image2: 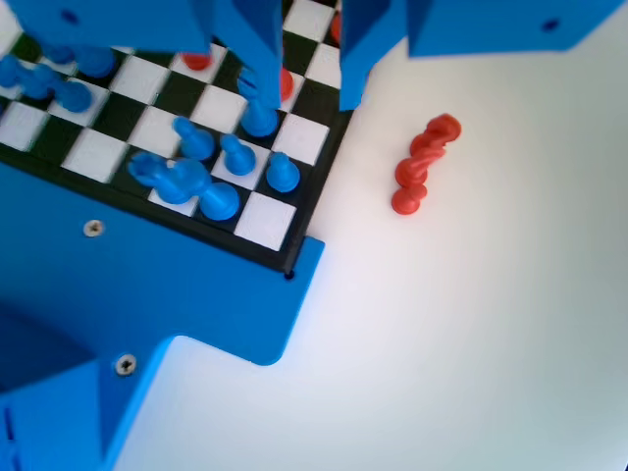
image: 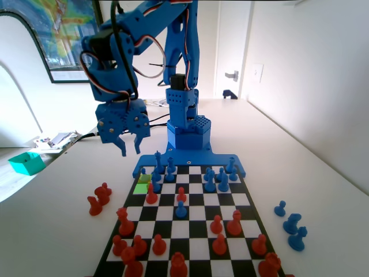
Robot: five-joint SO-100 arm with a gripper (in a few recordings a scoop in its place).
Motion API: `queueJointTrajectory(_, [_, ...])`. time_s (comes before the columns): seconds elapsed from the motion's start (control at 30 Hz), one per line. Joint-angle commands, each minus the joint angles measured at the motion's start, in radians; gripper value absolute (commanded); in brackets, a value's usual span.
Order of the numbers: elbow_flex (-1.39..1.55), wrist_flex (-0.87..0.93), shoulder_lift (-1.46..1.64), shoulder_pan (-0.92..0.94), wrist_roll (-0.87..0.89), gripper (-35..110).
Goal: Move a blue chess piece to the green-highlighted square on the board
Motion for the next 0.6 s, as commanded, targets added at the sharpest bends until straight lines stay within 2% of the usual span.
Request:
queueJointTrajectory(0.0, [0.041, -0.041, -0.011, -0.005, -0.026, 13])
queueJointTrajectory(0.2, [-0.017, -0.114, -0.169, -0.026, 0.011, 13])
queueJointTrajectory(0.57, [0.041, -0.19, -0.179, -0.051, 0.006, 13])
